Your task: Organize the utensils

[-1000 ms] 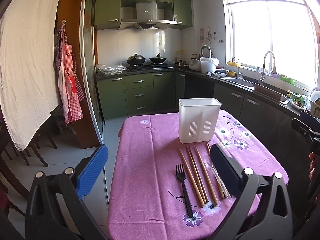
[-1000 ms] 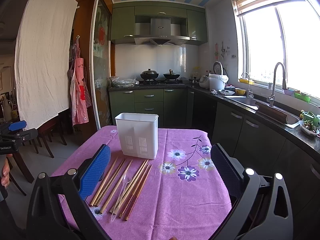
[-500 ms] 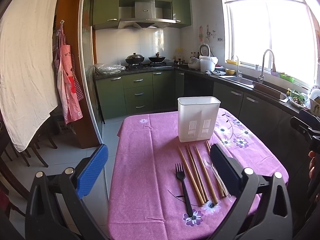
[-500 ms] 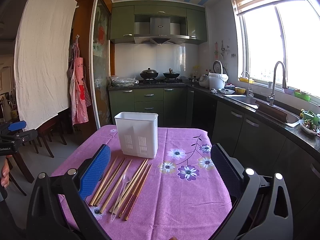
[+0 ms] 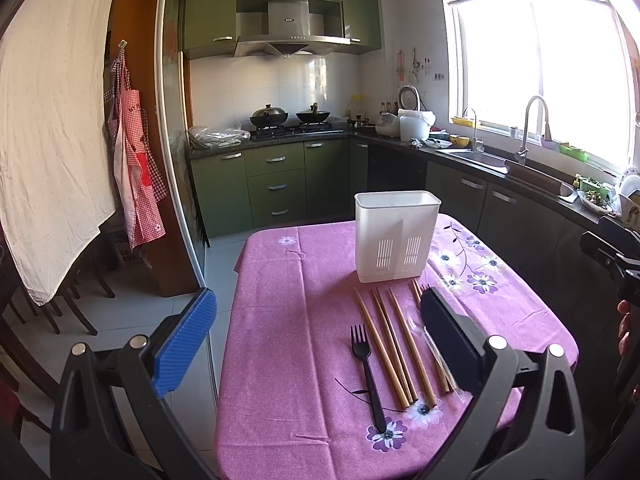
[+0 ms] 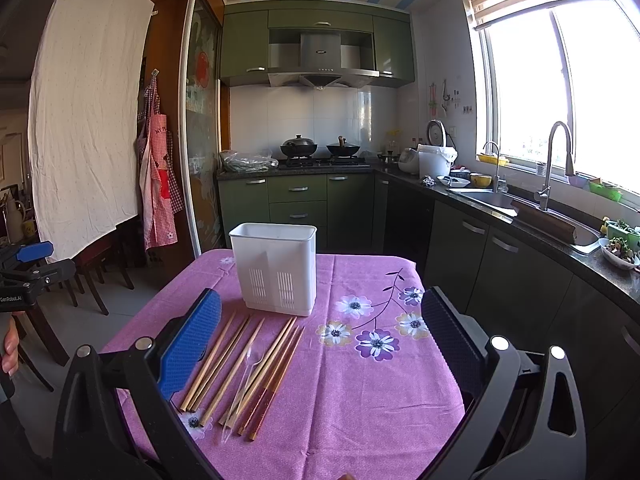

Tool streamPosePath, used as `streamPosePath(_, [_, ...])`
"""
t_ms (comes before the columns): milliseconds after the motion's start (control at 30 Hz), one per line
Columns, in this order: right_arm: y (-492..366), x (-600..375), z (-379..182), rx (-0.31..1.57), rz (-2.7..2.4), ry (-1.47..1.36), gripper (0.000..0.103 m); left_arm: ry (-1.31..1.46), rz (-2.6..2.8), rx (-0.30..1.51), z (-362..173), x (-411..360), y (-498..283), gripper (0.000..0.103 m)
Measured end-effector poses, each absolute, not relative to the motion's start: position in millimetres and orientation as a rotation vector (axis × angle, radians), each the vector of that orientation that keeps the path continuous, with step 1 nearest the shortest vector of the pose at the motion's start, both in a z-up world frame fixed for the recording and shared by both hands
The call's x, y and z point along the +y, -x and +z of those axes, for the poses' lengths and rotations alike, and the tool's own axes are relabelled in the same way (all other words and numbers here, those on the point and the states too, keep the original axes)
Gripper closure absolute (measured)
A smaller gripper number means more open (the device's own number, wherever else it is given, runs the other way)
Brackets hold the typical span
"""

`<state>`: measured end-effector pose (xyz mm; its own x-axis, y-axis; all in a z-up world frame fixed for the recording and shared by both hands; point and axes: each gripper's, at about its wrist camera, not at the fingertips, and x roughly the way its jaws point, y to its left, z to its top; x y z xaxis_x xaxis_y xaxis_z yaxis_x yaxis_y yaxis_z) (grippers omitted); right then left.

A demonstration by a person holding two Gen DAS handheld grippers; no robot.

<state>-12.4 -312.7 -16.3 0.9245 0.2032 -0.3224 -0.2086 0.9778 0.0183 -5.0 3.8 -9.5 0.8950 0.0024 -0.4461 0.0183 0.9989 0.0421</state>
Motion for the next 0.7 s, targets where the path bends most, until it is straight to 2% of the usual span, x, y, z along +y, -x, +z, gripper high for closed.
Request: streamPosePath(700, [6, -312, -28, 0.342, 0.212, 0.016, 0.004, -0.055, -0.013, 0.481, -11, 1, 1, 0.006])
